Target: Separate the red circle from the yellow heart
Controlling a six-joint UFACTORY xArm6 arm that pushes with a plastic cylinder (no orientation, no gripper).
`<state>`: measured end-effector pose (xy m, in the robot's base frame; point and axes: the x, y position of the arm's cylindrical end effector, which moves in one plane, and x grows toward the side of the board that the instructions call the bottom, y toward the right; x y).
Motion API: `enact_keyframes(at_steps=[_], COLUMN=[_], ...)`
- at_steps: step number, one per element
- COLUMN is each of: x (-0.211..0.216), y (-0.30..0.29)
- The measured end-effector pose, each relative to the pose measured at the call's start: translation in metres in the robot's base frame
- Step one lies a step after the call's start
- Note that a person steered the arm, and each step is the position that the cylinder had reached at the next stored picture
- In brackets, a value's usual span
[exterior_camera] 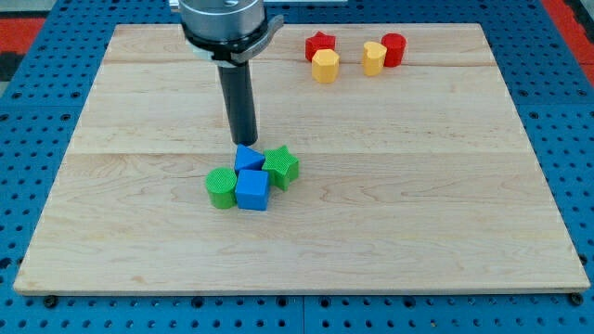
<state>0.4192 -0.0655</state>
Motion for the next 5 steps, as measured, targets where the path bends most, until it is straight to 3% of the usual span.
enact_keyframes(at_steps=[2,5], x=[-0.034,-0.050], y=[0.055,0.081])
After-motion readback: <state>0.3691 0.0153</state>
